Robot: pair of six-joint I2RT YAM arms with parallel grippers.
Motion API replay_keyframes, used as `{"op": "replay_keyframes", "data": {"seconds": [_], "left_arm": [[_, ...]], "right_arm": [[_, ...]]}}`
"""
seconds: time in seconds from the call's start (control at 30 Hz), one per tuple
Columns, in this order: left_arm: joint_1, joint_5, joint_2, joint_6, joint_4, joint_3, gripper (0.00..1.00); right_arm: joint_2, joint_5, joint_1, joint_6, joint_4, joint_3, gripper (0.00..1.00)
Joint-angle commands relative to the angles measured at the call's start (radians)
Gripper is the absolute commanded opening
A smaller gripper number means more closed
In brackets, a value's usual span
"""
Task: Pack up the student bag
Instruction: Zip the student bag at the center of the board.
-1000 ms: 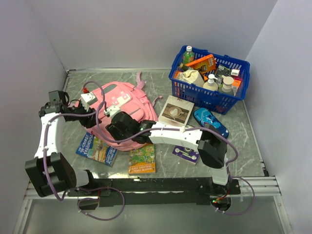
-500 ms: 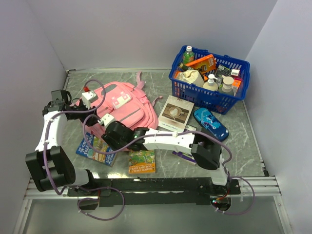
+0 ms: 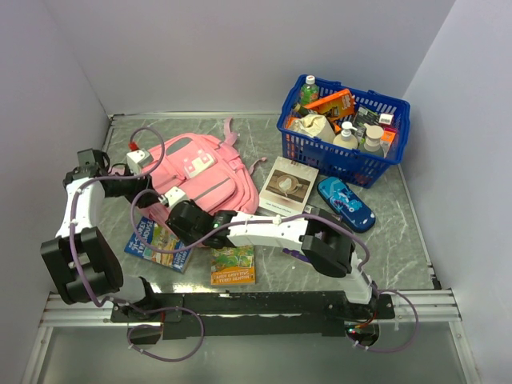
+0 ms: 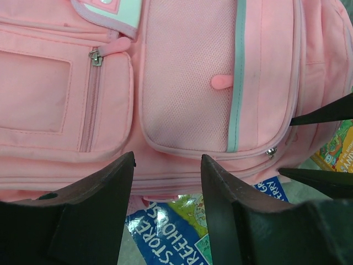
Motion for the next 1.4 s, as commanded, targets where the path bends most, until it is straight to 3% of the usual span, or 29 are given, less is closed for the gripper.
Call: {"op": "replay_keyframes", "data": {"seconds": [0.0,0.17,0.27,0.4,0.5,0.53,0.73,0.9,1.2,1.37], "left_arm": [[0.005,0.054,-0.009,0.063,-0.041,0.027,0.57],[0.005,0.047,-0.017,0.098,-0.050,0.012,0.57],[0.005,0.044,-0.023,0.118,-0.058,0.001,0.57],[0.006,0.054,-0.023,0.140,-0.073,0.002,0.57],[0.003,0.080,-0.017,0.202,-0.118,-0.002,0.58],[0.005,0.088,-0.015,0.234,-0.136,-0.008,0.63],[0.003,0.126,0.040,0.651,-0.341,-0.041,0.65],[0.005,0.200,0.126,0.851,-0.519,0.008,0.66],[-0.057,0.241,0.092,0.930,-0.420,-0.025,0.67],[-0.191,0.197,0.011,0.792,-0.189,-0.074,0.67]], "right_arm": [[0.019,0.061,-0.001,0.014,0.042,0.044,0.56],[0.031,0.056,-0.001,0.025,0.067,0.059,0.47],[0.021,0.044,0.001,0.029,0.088,0.047,0.36],[0.013,0.046,-0.002,0.035,0.087,0.039,0.11],[-0.010,0.044,0.001,0.036,0.091,0.021,0.00],[-0.018,0.044,-0.001,0.037,0.094,0.015,0.00],[-0.114,0.039,-0.008,0.063,0.130,-0.083,0.00],[-0.168,0.049,-0.017,0.089,0.136,-0.157,0.00],[-0.255,-0.030,-0.076,0.126,0.205,-0.272,0.00],[-0.281,-0.209,-0.125,0.183,0.254,-0.306,0.00]]}}
